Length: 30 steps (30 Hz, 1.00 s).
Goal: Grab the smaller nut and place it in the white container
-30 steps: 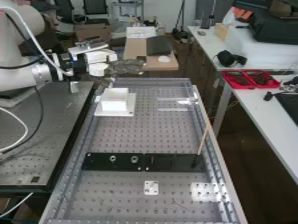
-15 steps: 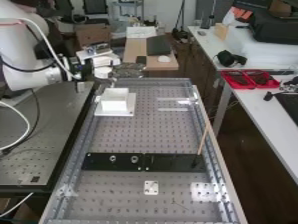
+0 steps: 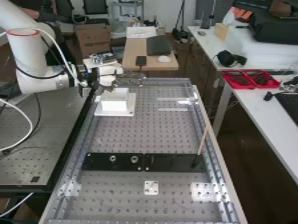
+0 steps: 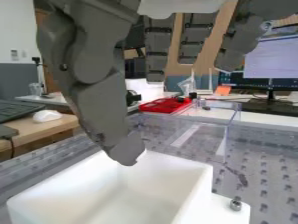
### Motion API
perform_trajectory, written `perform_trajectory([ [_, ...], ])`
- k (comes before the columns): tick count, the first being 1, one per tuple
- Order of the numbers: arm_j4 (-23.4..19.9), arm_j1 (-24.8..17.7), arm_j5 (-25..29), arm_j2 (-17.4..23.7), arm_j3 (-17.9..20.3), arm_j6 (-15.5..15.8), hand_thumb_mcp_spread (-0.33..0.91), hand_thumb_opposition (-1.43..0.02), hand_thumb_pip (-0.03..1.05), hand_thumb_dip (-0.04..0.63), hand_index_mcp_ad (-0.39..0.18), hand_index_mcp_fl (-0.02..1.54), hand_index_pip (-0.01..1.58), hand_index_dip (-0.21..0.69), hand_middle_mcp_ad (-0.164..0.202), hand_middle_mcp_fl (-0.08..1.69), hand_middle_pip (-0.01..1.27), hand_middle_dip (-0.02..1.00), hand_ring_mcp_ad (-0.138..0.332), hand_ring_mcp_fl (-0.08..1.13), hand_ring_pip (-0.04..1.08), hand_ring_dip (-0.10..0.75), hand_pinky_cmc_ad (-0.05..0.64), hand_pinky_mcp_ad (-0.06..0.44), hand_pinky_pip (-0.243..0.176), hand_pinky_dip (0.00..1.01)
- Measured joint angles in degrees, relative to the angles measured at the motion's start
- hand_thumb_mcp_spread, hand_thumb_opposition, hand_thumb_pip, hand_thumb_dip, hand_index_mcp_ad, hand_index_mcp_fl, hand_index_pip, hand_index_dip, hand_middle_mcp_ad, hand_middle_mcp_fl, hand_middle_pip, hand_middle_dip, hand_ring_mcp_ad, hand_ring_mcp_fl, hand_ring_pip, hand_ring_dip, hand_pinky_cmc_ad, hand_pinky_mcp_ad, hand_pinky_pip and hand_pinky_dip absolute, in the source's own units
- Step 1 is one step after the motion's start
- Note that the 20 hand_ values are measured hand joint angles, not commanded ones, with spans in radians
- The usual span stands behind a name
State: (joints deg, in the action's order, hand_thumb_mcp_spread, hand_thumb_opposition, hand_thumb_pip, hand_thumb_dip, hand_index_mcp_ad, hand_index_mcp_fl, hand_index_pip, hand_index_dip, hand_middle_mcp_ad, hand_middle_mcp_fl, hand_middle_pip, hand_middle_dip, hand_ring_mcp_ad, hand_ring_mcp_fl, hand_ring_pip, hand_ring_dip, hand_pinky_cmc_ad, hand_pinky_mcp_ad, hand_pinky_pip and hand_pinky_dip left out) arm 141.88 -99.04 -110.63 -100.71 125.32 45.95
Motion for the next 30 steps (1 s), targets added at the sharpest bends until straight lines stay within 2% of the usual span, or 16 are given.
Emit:
perform_trajectory([
  [14, 1.85, 0.08, 0.99, -0.35, -0.43, 0.76, 0.64, -1.01, 0.58, 0.262, -0.265, 0.4, 1.5, 0.192, 0.031, 0.21, 0.13, 0.21, 0.091, 0.02, 0.1, 0.066, 0.314, 0.239, -0.058, 0.19],
  [18, 3.74, 0.36, 1.06, -0.86, -1.55, 1.06, 0.56, -0.98, 0.59, 0.262, -0.262, 0.32, 1.47, 0.202, 0.031, 0.18, 0.13, 0.2, 0.091, 0.02, 0.1, 0.066, 0.314, 0.239, -0.058, 0.19],
  [21, 4.34, 0.68, 1.12, -1.0, -2.08, 1.2, 0.52, -0.93, 0.63, 0.262, -0.255, 0.12, 1.45, 0.202, 0.031, 0.15, 0.13, 0.2, 0.091, 0.02, 0.1, 0.066, 0.314, 0.243, -0.058, 0.19],
  [30, 5.98, 1.6, 0.84, -1.32, -3.43, 0.89, 0.48, -0.9, 0.65, 0.264, -0.253, 0.02, 1.43, 0.199, 0.03, 0.13, 0.13, 0.21, 0.093, 0.01, 0.1, 0.066, 0.314, 0.239, -0.061, 0.19],
])
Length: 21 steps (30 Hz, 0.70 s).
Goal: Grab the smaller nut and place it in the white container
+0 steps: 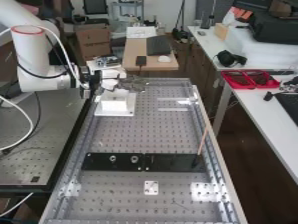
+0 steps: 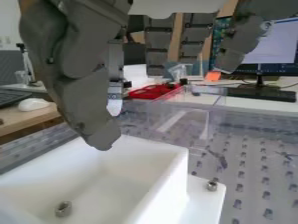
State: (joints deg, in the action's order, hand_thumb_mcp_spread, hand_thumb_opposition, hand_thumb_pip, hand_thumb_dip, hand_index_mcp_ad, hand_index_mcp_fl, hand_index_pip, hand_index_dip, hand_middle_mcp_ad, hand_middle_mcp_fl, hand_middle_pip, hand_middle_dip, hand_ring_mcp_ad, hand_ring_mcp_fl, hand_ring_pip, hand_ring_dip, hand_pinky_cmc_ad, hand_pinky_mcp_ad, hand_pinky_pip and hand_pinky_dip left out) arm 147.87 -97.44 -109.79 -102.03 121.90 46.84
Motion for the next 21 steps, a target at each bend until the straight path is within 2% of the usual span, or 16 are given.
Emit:
perform_trajectory([
  [3, 0.21, 0.79, -0.29, 0.4, -0.64, -0.4, 0.47, -0.9, 0.7, 0.26, -0.253, 0.02, 1.42, 0.201, 0.03, 0.08, 0.13, 0.2, 0.093, 0.01, 0.1, 0.066, 0.314, 0.239, -0.061, 0.19],
  [6, 0.96, 2.21, -0.34, 1.55, -1.95, -1.25, 0.46, -0.89, 0.71, 0.26, -0.262, 0.02, 1.4, 0.168, 0.026, 0.08, 0.13, 0.21, 0.093, 0.01, 0.1, 0.066, 0.314, 0.239, -0.061, 0.19],
  [11, 4.7, 6.45, -0.15, 3.46, -7.44, -1.74, 0.44, -0.88, 0.7, 0.26, -0.223, 0.02, 1.39, 0.164, 0.03, 0.09, 0.13, 0.21, 0.098, 0.01, 0.1, 0.065, 0.314, 0.239, -0.061, 0.2],
  [14, 6.45, 9.42, -0.31, 3.99, -11.22, -1.68, 0.42, -0.88, 0.68, 0.264, -0.23, 0.02, 1.37, 0.164, 0.026, 0.1, 0.13, 0.21, 0.103, 0.01, 0.1, 0.065, 0.314, 0.239, -0.061, 0.22],
  [15, 6.9, 10.71, -0.36, 4.12, -12.86, -1.69, 0.42, -0.88, 0.67, 0.26, -0.222, 0.02, 1.36, 0.164, 0.035, 0.1, 0.13, 0.21, 0.106, 0.01, 0.1, 0.065, 0.314, 0.239, -0.061, 0.22],
  [18, 7.17, 12.9, -0.37, 4.3, -15.53, -2.26, 0.43, -0.87, 0.65, 0.26, -0.202, 0.02, 1.33, 0.164, 0.037, 0.1, 0.13, 0.21, 0.122, 0.0, 0.1, 0.065, 0.312, 0.239, -0.061, 0.24],
  [21, 5.86, 14.32, 1.69, 4.37, -17.11, -4.11, 0.39, -0.85, 0.62, 0.255, -0.195, 0.04, 1.31, 0.164, 0.035, 0.12, 0.13, 0.21, 0.122, 0.01, 0.1, 0.065, 0.316, 0.241, -0.061, 0.29],
])
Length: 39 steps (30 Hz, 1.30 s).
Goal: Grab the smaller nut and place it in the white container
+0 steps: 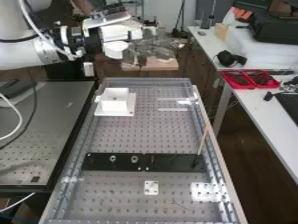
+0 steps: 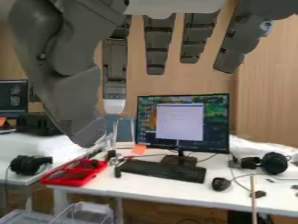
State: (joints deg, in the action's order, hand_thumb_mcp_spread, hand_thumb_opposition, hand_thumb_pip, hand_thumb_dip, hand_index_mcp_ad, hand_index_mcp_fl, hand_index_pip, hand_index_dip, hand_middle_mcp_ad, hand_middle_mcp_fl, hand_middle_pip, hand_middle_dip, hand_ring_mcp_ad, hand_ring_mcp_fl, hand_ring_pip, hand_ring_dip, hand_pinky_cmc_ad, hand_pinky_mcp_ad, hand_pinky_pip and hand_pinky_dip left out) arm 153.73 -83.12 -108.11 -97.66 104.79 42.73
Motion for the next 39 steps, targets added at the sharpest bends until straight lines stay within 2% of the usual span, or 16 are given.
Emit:
perform_trajectory([
  [4, -1.61, 0.43, 4.46, -0.14, -1.72, -2.36, 0.38, -0.84, 0.58, 0.253, -0.175, 0.07, 1.25, 0.164, 0.031, 0.12, 0.13, 0.21, 0.126, 0.01, 0.1, 0.065, 0.316, 0.243, -0.061, 0.34],
  [9, -2.65, -0.42, 12.26, -1.08, -4.22, -1.76, 0.35, -0.81, 0.51, 0.22, -0.143, 0.08, 1.17, 0.164, 0.037, 0.12, 0.13, 0.21, 0.14, 0.0, 0.1, 0.065, 0.316, 0.279, -0.061, 0.4],
  [11, -2.64, -1.03, 15.23, -1.65, -5.27, -1.09, 0.35, -0.79, 0.51, 0.216, -0.148, 0.1, 1.13, 0.164, 0.037, 0.12, 0.13, 0.21, 0.138, 0.0, 0.1, 0.065, 0.316, 0.274, -0.061, 0.43],
  [14, -1.83, -2.28, 20.79, -2.98, -7.64, -0.47, 0.33, -0.79, 0.51, 0.204, -0.143, 0.1, 1.08, 0.164, 0.038, 0.12, 0.13, 0.21, 0.143, 0.0, 0.12, 0.065, 0.316, 0.295, -0.058, 0.46],
  [16, -0.59, -3.41, 25.56, -4.08, -9.65, 0.2, 0.33, -0.78, 0.51, 0.188, -0.126, 0.1, 1.05, 0.164, 0.042, 0.12, 0.13, 0.21, 0.15, 0.0, 0.12, 0.065, 0.325, 0.297, -0.075, 0.47],
  [22, 3.28, -5.73, 33.38, -6.19, -13.67, 1.37, 0.32, -0.77, 0.52, 0.19, -0.12, 0.1, 1.01, 0.164, 0.042, 0.12, 0.13, 0.21, 0.152, 0.0, 0.12, 0.065, 0.326, 0.295, -0.075, 0.51],
  [27, 4.98, -6.25, 34.57, -7.12, -15.35, 1.41, 0.32, -0.77, 0.52, 0.182, -0.12, 0.1, 1.01, 0.164, 0.037, 0.12, 0.13, 0.21, 0.152, 0.0, 0.12, 0.065, 0.326, 0.295, -0.075, 0.51],
  [31, 5.64, -6.24, 33.97, -7.96, -16.58, 0.84, 0.32, -0.77, 0.52, 0.182, -0.119, 0.1, 1.01, 0.164, 0.051, 0.12, 0.13, 0.21, 0.148, 0.0, 0.12, 0.065, 0.328, 0.295, -0.075, 0.51],
  [39, 5.38, -6.43, 33.42, -8.36, -16.5, -0.41, 0.32, -0.77, 0.52, 0.182, -0.119, 0.11, 1.01, 0.164, 0.051, 0.12, 0.13, 0.21, 0.148, 0.0, 0.12, 0.065, 0.332, 0.295, -0.091, 0.5],
])
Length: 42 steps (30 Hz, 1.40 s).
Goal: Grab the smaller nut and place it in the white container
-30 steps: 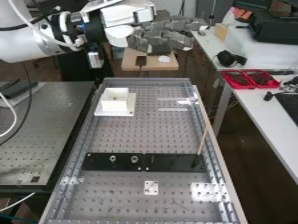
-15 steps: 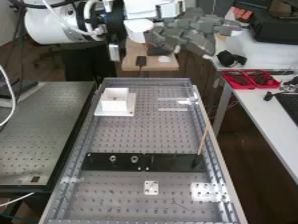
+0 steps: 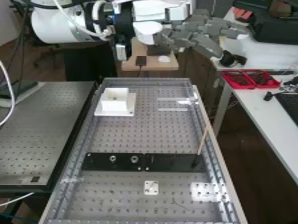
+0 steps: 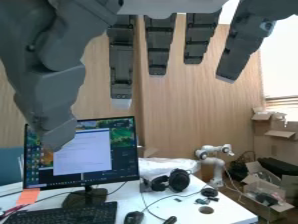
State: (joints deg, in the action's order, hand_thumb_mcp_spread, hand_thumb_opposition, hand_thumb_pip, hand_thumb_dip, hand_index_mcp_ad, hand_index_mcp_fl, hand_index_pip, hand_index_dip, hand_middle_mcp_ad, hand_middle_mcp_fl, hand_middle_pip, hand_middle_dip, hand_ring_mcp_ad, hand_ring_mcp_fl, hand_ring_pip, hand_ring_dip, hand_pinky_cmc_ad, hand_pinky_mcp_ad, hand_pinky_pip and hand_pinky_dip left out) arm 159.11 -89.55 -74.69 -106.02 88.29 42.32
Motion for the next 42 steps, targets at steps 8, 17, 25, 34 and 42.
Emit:
perform_trajectory([
  [8, -0.8, -0.18, 0.43, 0.31, 0.98, -0.32, 0.32, -0.77, 0.52, 0.182, -0.119, 0.1, 1.01, 0.164, 0.052, 0.12, 0.13, 0.21, 0.15, 0.0, 0.12, 0.065, 0.347, 0.295, -0.091, 0.51],
  [17, -0.3, 0.18, -0.23, 0.58, 0.88, 0.05, 0.32, -0.77, 0.52, 0.182, -0.12, 0.1, 1.01, 0.164, 0.052, 0.12, 0.13, 0.21, 0.15, 0.0, 0.12, 0.065, 0.347, 0.295, -0.091, 0.51],
  [25, 0.52, 0.87, -1.66, 0.58, 0.95, -0.8, 0.32, -0.77, 0.52, 0.182, -0.12, 0.11, 1.01, 0.164, 0.052, 0.12, 0.13, 0.21, 0.15, 0.0, 0.12, 0.065, 0.347, 0.295, -0.091, 0.51],
  [34, 1.03, 1.28, -2.83, 1.4, 1.89, -0.87, 0.32, -0.78, 0.51, 0.182, -0.12, 0.13, 1.02, 0.164, 0.052, 0.12, 0.13, 0.21, 0.15, 0.0, 0.12, 0.065, 0.347, 0.295, -0.091, 0.5],
  [42, 1.91, 1.62, -3.79, 2.09, 2.31, -0.75, 0.32, -0.78, 0.51, 0.182, -0.117, 0.12, 1.01, 0.164, 0.052, 0.14, 0.13, 0.21, 0.15, 0.0, 0.11, 0.065, 0.347, 0.295, -0.091, 0.5],
])
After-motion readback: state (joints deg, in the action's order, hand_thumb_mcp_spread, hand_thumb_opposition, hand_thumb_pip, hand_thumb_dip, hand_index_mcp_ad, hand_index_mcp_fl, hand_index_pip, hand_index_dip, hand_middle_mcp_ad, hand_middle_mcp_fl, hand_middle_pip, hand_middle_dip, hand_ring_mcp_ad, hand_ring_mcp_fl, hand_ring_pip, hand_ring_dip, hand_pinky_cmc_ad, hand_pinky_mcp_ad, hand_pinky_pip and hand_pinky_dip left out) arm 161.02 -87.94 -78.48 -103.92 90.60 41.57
